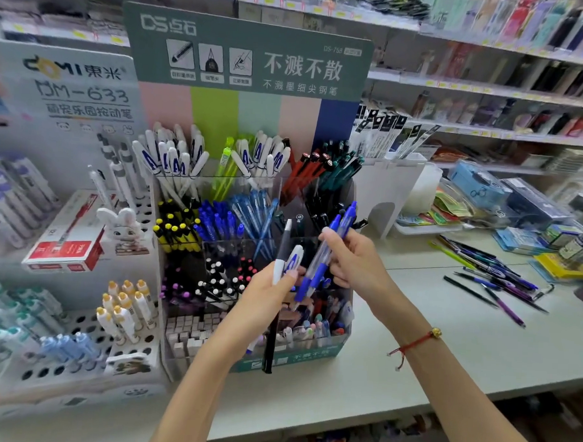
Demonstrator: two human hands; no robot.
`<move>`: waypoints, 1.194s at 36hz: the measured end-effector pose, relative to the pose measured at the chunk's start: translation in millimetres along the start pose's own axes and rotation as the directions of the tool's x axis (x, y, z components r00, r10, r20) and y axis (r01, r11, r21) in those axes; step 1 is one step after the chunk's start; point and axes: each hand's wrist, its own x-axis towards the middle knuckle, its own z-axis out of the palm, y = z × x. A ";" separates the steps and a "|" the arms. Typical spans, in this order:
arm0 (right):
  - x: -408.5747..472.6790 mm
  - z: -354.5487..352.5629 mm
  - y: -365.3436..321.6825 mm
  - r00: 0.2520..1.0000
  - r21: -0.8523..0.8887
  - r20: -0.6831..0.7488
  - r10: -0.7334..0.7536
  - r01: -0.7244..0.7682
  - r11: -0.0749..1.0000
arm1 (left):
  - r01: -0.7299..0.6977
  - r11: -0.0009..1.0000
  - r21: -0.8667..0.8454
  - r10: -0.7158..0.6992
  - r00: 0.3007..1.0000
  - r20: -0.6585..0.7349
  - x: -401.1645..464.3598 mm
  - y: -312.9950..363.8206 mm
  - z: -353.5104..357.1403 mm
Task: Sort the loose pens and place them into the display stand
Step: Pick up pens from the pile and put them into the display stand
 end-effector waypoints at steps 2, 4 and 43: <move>3.6 -1.9 -3.9 0.997 0.016 -0.060 -0.053 0.054 0.998 | 0.004 0.994 -0.105 -0.013 0.996 -0.086 -4.4 0.3 -11.5; 7.4 0.2 -10.0 0.982 0.078 -0.150 -0.112 0.125 0.989 | -0.022 0.970 -0.240 -0.027 0.979 -0.202 -9.6 0.6 -26.3; 94.1 87.8 -20.6 0.872 -0.529 0.205 -0.445 0.481 0.699 | -0.163 0.843 -0.512 -0.066 0.914 -0.400 -27.5 2.0 -105.5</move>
